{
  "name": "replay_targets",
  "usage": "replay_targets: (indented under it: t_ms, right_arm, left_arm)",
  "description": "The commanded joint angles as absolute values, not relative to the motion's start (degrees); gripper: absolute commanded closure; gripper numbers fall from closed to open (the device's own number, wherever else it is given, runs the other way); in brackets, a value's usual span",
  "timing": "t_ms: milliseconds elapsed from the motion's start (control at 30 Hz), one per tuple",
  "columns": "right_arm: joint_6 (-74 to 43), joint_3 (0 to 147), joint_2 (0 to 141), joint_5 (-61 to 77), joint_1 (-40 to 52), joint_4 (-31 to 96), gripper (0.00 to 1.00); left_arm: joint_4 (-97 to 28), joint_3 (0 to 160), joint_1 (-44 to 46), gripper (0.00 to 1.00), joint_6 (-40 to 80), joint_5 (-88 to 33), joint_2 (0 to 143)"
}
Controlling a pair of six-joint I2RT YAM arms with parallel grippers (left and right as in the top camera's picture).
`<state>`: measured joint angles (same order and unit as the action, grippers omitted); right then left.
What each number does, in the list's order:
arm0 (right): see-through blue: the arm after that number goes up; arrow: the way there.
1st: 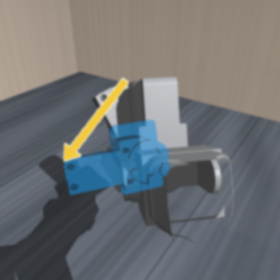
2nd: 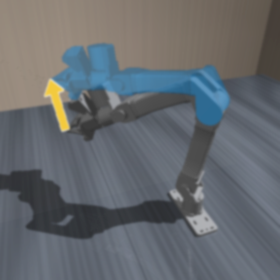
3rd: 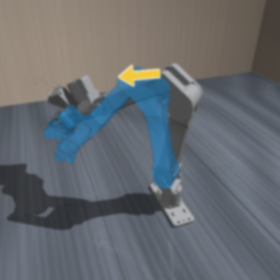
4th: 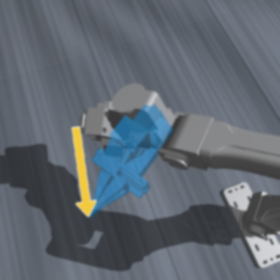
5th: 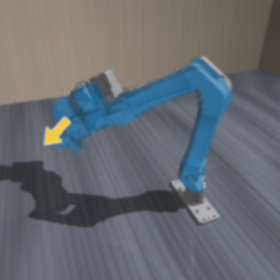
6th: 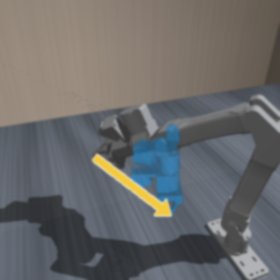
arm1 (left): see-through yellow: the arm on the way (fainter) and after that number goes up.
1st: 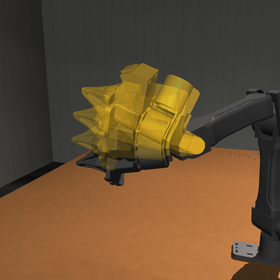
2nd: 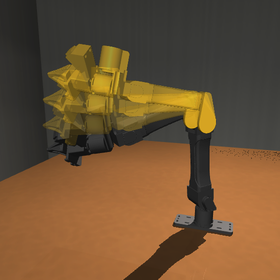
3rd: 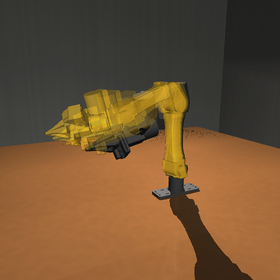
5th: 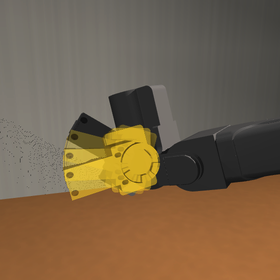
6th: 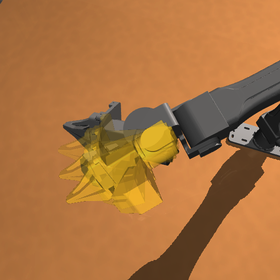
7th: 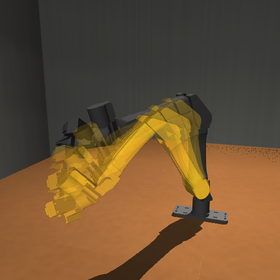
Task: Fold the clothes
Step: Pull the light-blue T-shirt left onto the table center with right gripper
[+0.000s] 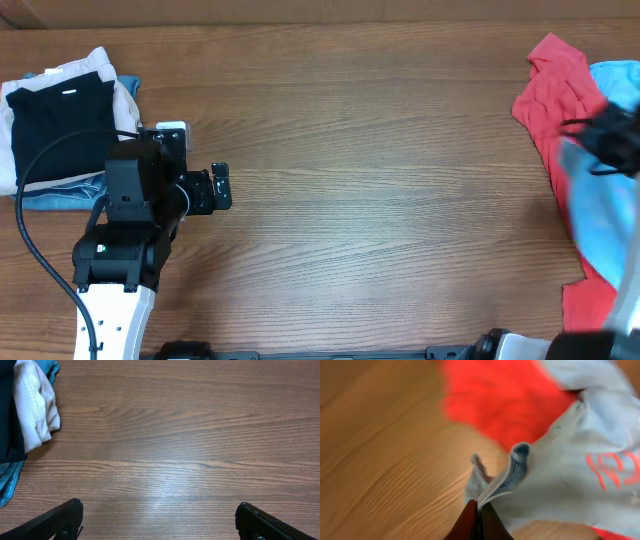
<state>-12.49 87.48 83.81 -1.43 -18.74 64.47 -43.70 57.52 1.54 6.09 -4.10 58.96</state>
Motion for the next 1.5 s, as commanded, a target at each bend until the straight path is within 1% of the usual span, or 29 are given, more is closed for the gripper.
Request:
replay_targets:
  t_ms: [0,167,267,400,600,667,833,933,967,1000,1067,1133,1200,1333,1467]
  right_arm:
    - [-9.10,89.34,80.75,-0.25,-7.25,65.21,0.96]
    - [-9.19,89.32,81.95,-0.27,10.09,64.75,0.95]
    - [-9.69,89.32,83.94,-0.32,17.78,63.24,0.95]
    - [-12.25,89.32,88.09,-0.27,24.62,61.06,0.95]
    - [-12.40,89.32,95.46,-0.30,29.54,53.98,0.95]
    - [-12.40,89.32,96.92,-0.30,30.04,50.65,0.95]
    - [-11.97,89.30,100.42,1.15,31.07,35.66,0.95]
    - [-11.90,89.32,101.67,3.44,31.22,27.86,0.90]
    - [-11.77,89.32,101.84,3.57,31.22,26.81,0.87]
    - [-11.75,89.32,102.04,3.51,31.22,26.28,0.80]
    - [-11.75,89.32,102.06,0.71,30.48,27.22,0.65]
    - [-11.77,89.34,101.75,-5.82,29.34,29.76,0.62]
    - [-11.77,89.34,100.99,-12.97,27.44,33.26,0.54]
    - [-11.84,89.34,97.93,-20.78,22.50,40.47,0.49]
    - [-11.97,89.34,94.70,-20.95,16.99,47.86,0.44]
  left_arm:
    - [-43.29,59.09,1.91,0.00,6.90,-4.69,59.02]
    - [-43.22,59.09,1.91,0.00,6.90,-4.69,59.02]
    - [-43.05,59.09,1.91,0.00,6.90,-4.69,59.02]
    - [-42.63,59.09,1.91,0.00,6.90,-4.69,59.05]
    - [-42.63,59.09,1.91,0.00,6.90,-4.67,59.05]
    - [-42.61,59.09,1.91,0.00,6.87,-4.54,59.05]
    - [-42.63,59.09,1.91,0.00,6.90,-4.51,59.05]
    - [-42.63,59.09,1.91,0.00,6.90,-4.51,59.05]
    - [-42.63,59.09,1.91,0.00,6.90,-4.51,59.05]
    - [-42.65,59.09,1.91,0.00,6.90,-4.51,59.05]
    - [-42.63,59.09,1.91,0.00,6.90,-4.51,59.05]
    - [-42.52,59.09,1.91,0.00,6.90,-4.51,59.13]
    - [-42.28,59.09,1.91,0.00,6.90,-4.56,59.20]
    - [-41.36,59.09,1.93,0.00,6.90,-6.96,59.40]
    - [-39.55,59.09,2.24,0.00,6.87,-11.27,61.21]
